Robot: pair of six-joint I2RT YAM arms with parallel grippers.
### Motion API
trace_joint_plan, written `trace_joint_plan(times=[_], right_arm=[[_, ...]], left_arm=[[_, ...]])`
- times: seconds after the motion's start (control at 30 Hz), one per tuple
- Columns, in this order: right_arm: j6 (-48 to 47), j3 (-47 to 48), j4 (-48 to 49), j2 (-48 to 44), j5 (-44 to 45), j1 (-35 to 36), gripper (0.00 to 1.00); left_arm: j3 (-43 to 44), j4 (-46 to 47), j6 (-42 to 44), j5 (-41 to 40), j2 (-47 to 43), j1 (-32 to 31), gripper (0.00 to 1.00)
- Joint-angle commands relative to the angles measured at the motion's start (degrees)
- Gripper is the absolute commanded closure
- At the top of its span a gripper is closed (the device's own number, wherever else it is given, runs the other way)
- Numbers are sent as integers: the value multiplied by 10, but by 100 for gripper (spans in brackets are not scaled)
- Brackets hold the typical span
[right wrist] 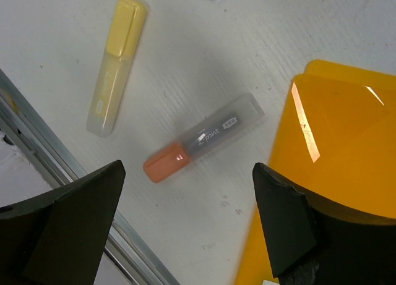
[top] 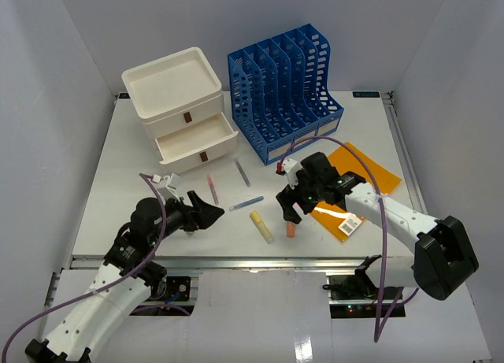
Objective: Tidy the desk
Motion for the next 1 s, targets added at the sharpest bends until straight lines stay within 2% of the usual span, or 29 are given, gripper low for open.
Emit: trace_joint_plan(times=[0.0,0.27,0.47,0.8,0.97], right_arm=[[106,35,31,28,73,31,10],[141,15,59,87,89,50,0],[145,30,59,150,98,50,13],[130,24,59,180,133,50,29],[115,21,61,192,153,49,48]], left_arm=[[45,-56,-17,-22,11,-1,2],[139,-128,25,-99,16,-2,2],[144,-136,15,-97,-8,-2,2],[175,-166,14,-119,-36,-1,2],[165,-168,10,-120,-40,-2,2]])
